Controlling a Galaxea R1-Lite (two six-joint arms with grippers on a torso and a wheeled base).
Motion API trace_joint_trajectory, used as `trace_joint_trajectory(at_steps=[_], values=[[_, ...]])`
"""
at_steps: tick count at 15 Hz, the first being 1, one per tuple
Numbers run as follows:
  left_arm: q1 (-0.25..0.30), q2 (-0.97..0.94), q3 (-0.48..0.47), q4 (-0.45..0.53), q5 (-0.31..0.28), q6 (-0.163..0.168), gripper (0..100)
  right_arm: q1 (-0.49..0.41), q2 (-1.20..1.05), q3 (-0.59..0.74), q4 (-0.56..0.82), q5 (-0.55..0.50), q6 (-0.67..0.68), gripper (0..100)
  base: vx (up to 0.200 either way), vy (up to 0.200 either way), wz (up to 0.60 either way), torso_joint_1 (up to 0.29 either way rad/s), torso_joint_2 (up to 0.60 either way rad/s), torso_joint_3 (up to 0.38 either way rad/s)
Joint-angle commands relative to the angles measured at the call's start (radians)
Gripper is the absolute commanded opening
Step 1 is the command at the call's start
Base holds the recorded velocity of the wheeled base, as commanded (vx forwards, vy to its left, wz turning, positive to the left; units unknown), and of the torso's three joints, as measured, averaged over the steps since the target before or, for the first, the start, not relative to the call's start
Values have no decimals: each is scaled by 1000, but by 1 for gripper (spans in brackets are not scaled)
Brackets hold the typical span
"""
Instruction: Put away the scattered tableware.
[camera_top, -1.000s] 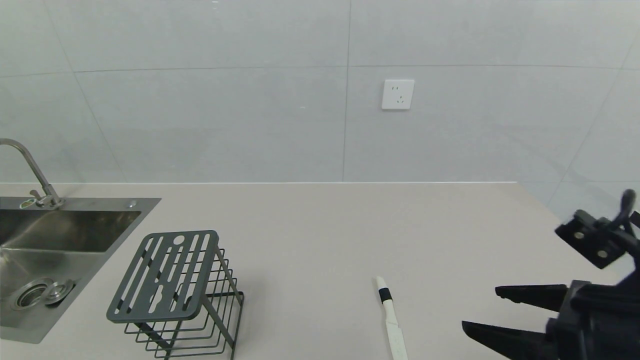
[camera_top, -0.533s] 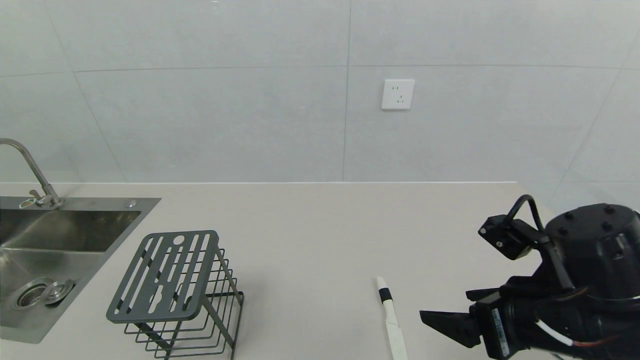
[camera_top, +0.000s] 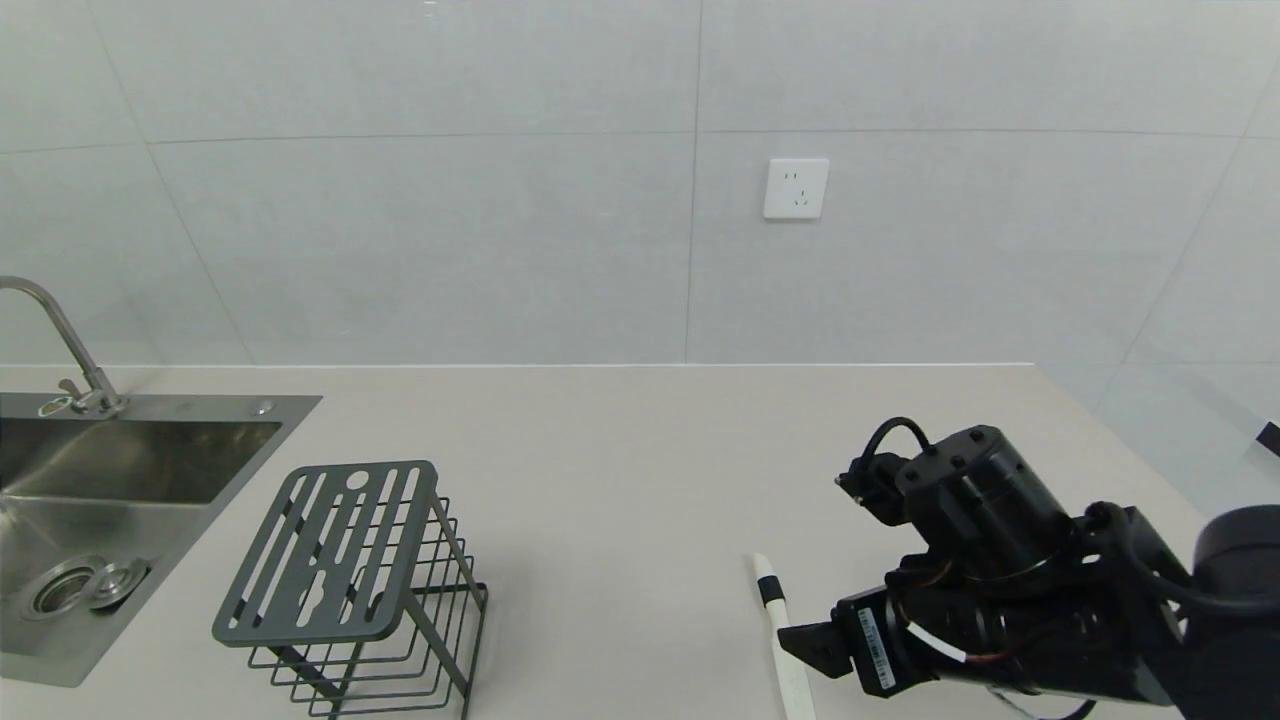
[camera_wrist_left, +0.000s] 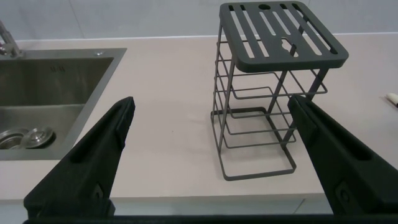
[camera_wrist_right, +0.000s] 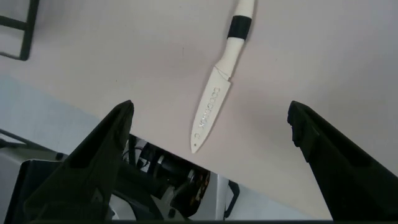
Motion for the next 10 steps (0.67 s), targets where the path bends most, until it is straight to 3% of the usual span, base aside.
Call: trace_joint_trajectory(at_steps=[1,5,10], values=[[0,1,0,0,0,0,100,6,56,-5,0,-3,15,100,0,0,0,0,0,0],[0,1,0,0,0,0,100,46,159,-7,-3,-83,188,100,0,0,0,0,0,0],[0,1,0,0,0,0,100,78,249,-13,-72,-106,191,100,0,0,0,0,0,0]])
